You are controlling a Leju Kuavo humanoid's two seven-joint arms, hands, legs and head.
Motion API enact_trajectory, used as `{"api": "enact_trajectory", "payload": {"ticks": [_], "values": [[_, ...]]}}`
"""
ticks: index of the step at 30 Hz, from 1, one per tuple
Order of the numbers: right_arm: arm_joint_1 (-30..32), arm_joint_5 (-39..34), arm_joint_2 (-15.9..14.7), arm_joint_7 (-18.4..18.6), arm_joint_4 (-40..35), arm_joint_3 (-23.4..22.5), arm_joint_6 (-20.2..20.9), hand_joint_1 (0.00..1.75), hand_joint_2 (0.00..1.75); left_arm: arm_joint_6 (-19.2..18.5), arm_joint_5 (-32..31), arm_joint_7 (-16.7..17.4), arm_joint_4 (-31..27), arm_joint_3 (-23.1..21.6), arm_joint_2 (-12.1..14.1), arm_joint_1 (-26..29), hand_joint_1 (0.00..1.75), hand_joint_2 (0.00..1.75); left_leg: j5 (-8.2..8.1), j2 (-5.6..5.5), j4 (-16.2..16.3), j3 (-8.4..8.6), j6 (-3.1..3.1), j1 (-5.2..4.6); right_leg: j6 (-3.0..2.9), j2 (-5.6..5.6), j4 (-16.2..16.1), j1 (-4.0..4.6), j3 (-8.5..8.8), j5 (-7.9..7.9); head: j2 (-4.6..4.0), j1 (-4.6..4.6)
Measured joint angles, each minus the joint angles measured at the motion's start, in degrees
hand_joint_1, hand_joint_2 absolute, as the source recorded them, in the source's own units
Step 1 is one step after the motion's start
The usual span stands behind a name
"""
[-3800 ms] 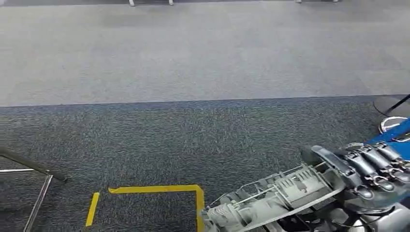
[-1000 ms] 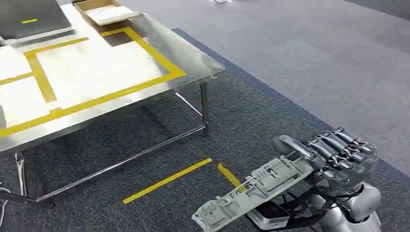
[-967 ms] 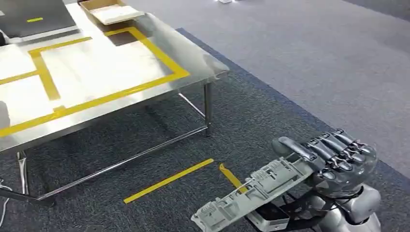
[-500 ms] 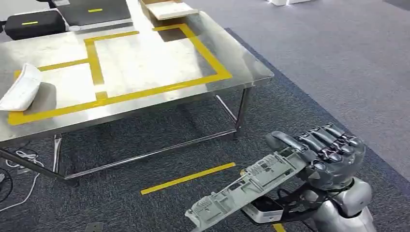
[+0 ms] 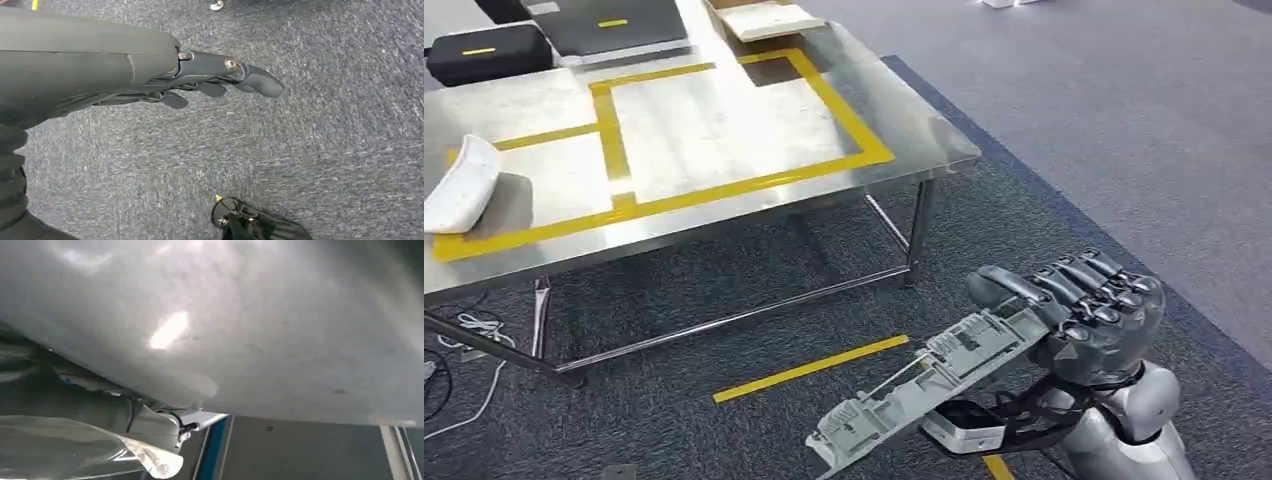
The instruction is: Take the parts from the cabinet and place them on the table.
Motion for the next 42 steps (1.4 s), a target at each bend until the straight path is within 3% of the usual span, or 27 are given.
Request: {"api": "enact_trajectory", "payload": {"ticks": [1, 4, 6, 8, 10, 11, 12, 14, 15, 16, 17, 19, 21, 22, 24, 27, 28, 29, 30, 31, 33, 34, 36, 37, 39, 41, 42], "values": [[0.01, -0.72, 0.00, -0.44, 0.00, 0.02, 0.00, 1.75, 1.75, -0.07, 0.00, 0.42, 0.00, 0.00, 0.02, -0.01, 0.00, 1.75, -0.10, 0.00, 0.06, -0.04, -0.04, -0.03, 0.04, 0.00, -0.13, -0.10, 0.01, 0.01, 0.00, 0.02], [0.22, -1.77, 0.31, -1.29, -0.04, 0.02, 0.00, 1.75, 1.75, -0.22, 0.02, 0.57, 0.00, 0.00, 0.33, 0.12, 0.00, 1.75, -0.39, 0.30, -2.38, 1.62, 2.22, -0.16, 1.28, -0.02, 0.17, -0.22, 0.66, 2.06, 0.00, 0.02], [-0.15, -1.79, 0.33, -1.44, -0.04, 0.11, 0.00, 1.75, 1.75, -0.54, 0.07, 0.30, 0.00, 0.00, 0.28, 0.14, 0.00, 1.75, 0.04, 0.76, -3.16, 3.10, 2.45, 0.11, 1.63, -1.98, 1.95, -0.08, -0.34, -0.27, 0.00, 0.39], [-0.23, -1.83, 0.46, -1.51, -0.02, 0.09, 0.00, 1.75, 1.75, -1.11, 0.07, -0.24, 0.00, 0.00, 0.35, 0.15, 0.00, 1.75, -0.01, 1.27, -3.04, 3.11, 2.39, 0.16, 1.69, -2.58, 9.49, -0.37, -4.61, -4.36, 0.00, 0.33], [0.02, -1.83, 0.55, -1.77, 0.00, 0.09, 0.00, 1.75, 1.75, -1.33, 0.00, -0.66, 0.00, 0.00, 0.35, 0.20, 0.00, 1.75, -0.41, 1.55, -2.96, 3.16, 1.95, 0.37, 2.47, -2.76, 15.04, -0.70, -8.48, -5.85, 0.00, 0.33], [0.04, -1.81, 0.59, -1.81, 0.00, 0.09, 0.00, 1.75, 1.75, -1.51, 0.00, -0.74, 0.00, 0.00, 0.26, 0.23, 0.00, 1.75, -0.67, 1.56, -2.83, 3.34, 1.56, 0.60, 3.01, -2.80, 14.14, -0.95, -8.51, -4.50, 0.00, 0.31], [0.03, -1.77, 0.61, -1.90, 0.00, 0.07, 0.00, 1.75, 1.75, -1.60, 0.00, -0.74, 0.00, 0.00, 0.17, 0.23, 0.00, 1.75, -1.17, 1.54, -2.55, 3.61, 1.13, 0.94, 3.07, -2.85, 11.20, -1.18, -7.39, -2.21, 0.00, 0.33], [0.03, -1.77, 0.63, -2.03, 0.00, 0.07, 0.00, 1.75, 1.75, -1.60, 0.02, -0.77, 0.00, 0.00, 0.15, 0.24, 0.00, 1.75, -2.76, 1.38, -1.10, 4.16, -0.28, 1.86, 4.71, -2.54, 0.94, -2.09, -2.88, 3.29, 0.00, 0.44], [0.07, -1.77, 0.63, -2.10, 0.07, 0.04, 0.00, 1.75, 1.75, -1.57, 0.02, -0.77, -0.02, 0.00, 0.48, 0.21, 0.00, 1.75, -3.43, 1.24, -0.71, 3.87, -1.08, 1.50, 5.16, -1.17, 1.34, -1.50, -2.86, 1.26, 0.00, 0.53], [-0.07, -1.86, 0.74, -2.25, 0.09, 0.04, 0.00, 1.75, 1.75, -1.46, 0.02, -0.70, 0.00, 0.00, 0.59, 0.15, 0.00, 1.75, -4.00, 1.18, 0.24, 3.54, -1.28, 1.61, 2.88, -1.42, 0.89, -1.44, -2.77, -1.62, 0.00, 1.29], [0.38, -1.77, 0.85, -2.34, 0.11, 0.00, 0.00, 1.75, 1.75, -1.22, 0.00, -0.58, 0.00, 0.00, 0.53, 0.16, 0.00, 1.75, -4.57, 1.20, 0.21, 3.45, -1.42, 1.67, 1.94, -1.64, 1.41, -1.46, -2.16, -0.20, 0.00, 0.66], [0.34, -1.83, 0.96, -2.29, 0.17, -0.11, 0.00, 1.75, 1.75, -1.09, 0.02, -0.33, 0.00, 0.02, 0.57, 0.41, 0.00, 1.75, -4.84, 1.22, 0.33, 4.20, -1.87, 1.74, 0.70, -1.96, 1.74, -1.48, -1.37, -0.65, 0.00, 0.55], [0.33, -1.77, 1.18, -2.27, 0.17, -0.13, 0.00, 1.75, 1.75, -1.05, 0.02, -0.22, 0.00, 0.02, 0.52, 0.22, 0.00, 1.75, -3.67, 4.15, 4.49, 2.71, -2.15, 1.55, 0.11, -2.48, 1.29, -1.26, 0.41, -1.42, 0.00, 0.06], [0.22, -1.75, 1.25, -2.18, 0.17, -0.20, 0.00, 1.75, 1.75, -1.05, 0.02, -0.22, 0.00, 0.02, 0.52, 0.10, 0.00, 1.75, -3.68, 5.15, 8.53, 0.14, -2.20, 1.52, -0.04, -2.77, 0.97, -1.06, 1.23, -1.93, 0.00, -0.33], [0.27, -1.59, 1.25, -2.10, 0.24, -0.20, 0.00, 1.75, 1.75, -1.05, 0.00, -0.20, 0.00, 0.02, 0.52, 0.12, 0.00, 1.75, -6.81, 5.78, 16.34, -5.98, -2.00, 1.46, -0.33, -3.42, 0.03, -0.59, 3.45, -3.15, 0.00, -0.35], [0.26, -1.51, 1.27, -2.08, 0.35, -0.17, 0.00, 1.75, 1.75, -1.07, 0.00, -0.22, 0.00, 0.07, 0.44, 0.78, 0.00, 1.75, -9.80, 5.78, 14.90, -9.16, -0.69, 0.90, -0.70, -3.57, -1.65, 0.25, 7.91, -5.23, 0.00, -0.37], [0.25, -1.53, 1.29, -2.05, 0.39, -0.18, 0.00, 1.75, 1.75, -1.07, 0.00, -0.22, 0.00, 0.07, 0.37, 0.90, 0.00, 1.75, -8.25, 5.75, 11.53, -9.07, 0.25, 0.53, -0.77, -3.65, -2.40, 0.70, 9.85, -6.06, 0.00, -0.44], [0.26, -1.64, 1.36, -2.03, 0.42, -0.18, 0.00, 1.75, 1.75, -1.09, 0.00, -0.24, 0.00, 0.07, 0.28, 1.01, 0.00, 1.75, -3.69, 5.71, 7.59, -9.06, 1.56, 0.00, -0.85, -3.80, -3.23, 1.11, 11.74, -6.92, 0.00, -0.61], [0.24, -1.72, 1.35, -1.88, 0.63, -0.22, 0.00, 1.75, 1.75, -1.07, 0.00, -0.29, 0.00, 0.11, 0.70, 1.27, 0.00, 1.75, 5.07, 5.69, 3.36, -8.98, 2.99, -0.82, -0.99, -3.84, -3.83, 0.75, 12.12, -7.71, 0.00, -0.17], [0.04, -1.55, 1.38, -1.62, 0.92, -0.17, 0.00, 1.75, 1.75, -1.09, 0.00, -0.33, 0.07, 0.11, 0.63, 1.71, 0.00, 1.75, 8.37, 5.22, 1.95, -9.14, 3.05, -2.15, -0.52, -3.13, -3.88, 1.10, 13.50, -8.85, 0.00, 0.92], [0.19, -0.21, 1.62, -1.27, 0.98, -0.18, 0.00, 1.75, 1.75, -0.96, -0.20, -0.20, 0.07, 0.13, 0.68, 1.40, 0.00, 1.75, 5.51, 5.61, 2.35, -7.87, 2.86, -2.87, 0.19, -3.27, -5.35, 0.23, 15.97, -9.81, 0.02, 0.24], [-0.09, 0.07, 1.64, -1.07, 0.96, -0.26, 0.00, 1.75, 1.75, -0.92, -0.33, -0.22, 0.05, 0.13, 0.70, 0.82, 0.00, 1.75, 5.01, 5.49, 2.05, -7.03, 3.02, -3.09, 0.85, -3.43, -4.20, -0.04, 15.92, -8.67, 0.00, 0.33], [-0.47, 0.51, 1.70, -0.98, 0.94, -0.31, -0.02, 1.75, 1.75, -0.68, -0.37, -0.11, 0.04, 0.11, 0.87, 0.25, 0.00, 1.75, 4.25, 4.78, 0.96, -5.03, 3.39, -2.50, 1.45, -3.39, 3.09, 0.01, 12.08, -5.87, 0.00, 0.33], [-0.51, 0.64, 1.70, -1.00, 0.96, -0.28, -0.02, 1.75, 1.75, -0.55, -0.37, -0.07, 0.02, 0.11, 0.96, 0.09, 0.00, 1.75, 3.62, 4.59, 0.46, -3.99, 3.95, -2.28, 1.63, -3.32, 9.06, 0.05, 7.81, -5.04, 0.02, 0.52], [-0.29, 0.72, 1.70, -1.00, 1.07, -0.48, -0.02, 1.75, 1.75, -0.57, -0.37, -0.07, 0.02, 0.13, 0.92, 0.13, 0.00, 1.75, 2.26, 3.82, -0.01, -2.28, 3.98, -2.00, 1.72, -3.32, 15.27, 0.04, 0.70, -9.62, 0.00, 0.46], [-0.21, 0.77, 1.70, -1.00, 1.11, -0.55, -0.02, 1.75, 1.75, -0.57, -0.37, -0.37, 0.02, 0.13, 0.57, 0.38, 0.00, 1.75, 0.43, 2.51, -0.02, -0.11, 3.76, -1.65, 2.06, -3.33, 15.35, 0.05, -3.96, -16.70, 0.00, 0.46], [-0.20, 0.77, 1.70, -1.03, 1.11, -0.55, -0.02, 1.75, 1.75, -0.57, -0.37, -0.39, 0.02, 0.13, 0.48, 0.41, 0.00, 1.75, -0.41, 1.80, -0.02, 1.06, 3.64, -1.46, 2.22, -3.30, 13.93, 0.07, -5.40, -17.72, 0.00, 0.48]]}}
